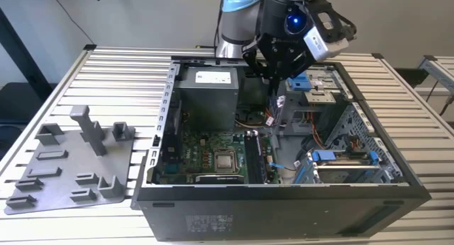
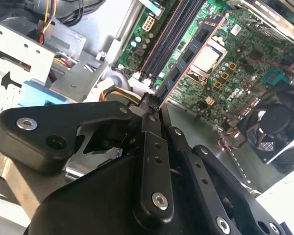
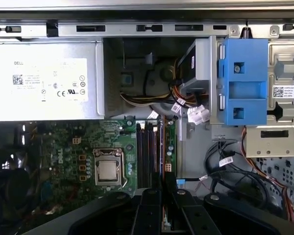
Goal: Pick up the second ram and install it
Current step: 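Insert the second ram into the second slot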
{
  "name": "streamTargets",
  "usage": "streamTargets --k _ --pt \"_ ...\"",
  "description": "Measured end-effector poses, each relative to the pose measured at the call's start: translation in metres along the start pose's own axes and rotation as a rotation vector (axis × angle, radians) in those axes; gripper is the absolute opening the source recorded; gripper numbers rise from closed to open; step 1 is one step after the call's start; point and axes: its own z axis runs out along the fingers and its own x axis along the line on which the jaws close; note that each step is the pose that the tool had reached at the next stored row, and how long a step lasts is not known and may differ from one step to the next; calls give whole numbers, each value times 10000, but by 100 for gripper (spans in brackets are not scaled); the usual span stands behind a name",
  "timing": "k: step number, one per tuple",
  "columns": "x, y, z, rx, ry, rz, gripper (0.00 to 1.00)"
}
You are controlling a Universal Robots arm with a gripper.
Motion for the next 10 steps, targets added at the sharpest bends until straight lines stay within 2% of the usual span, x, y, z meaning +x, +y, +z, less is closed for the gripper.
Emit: streamTargets --k 3,10 --pt "1 -30 44 0 1 1 15" --pt "2 -43 127 13 18 7 15"
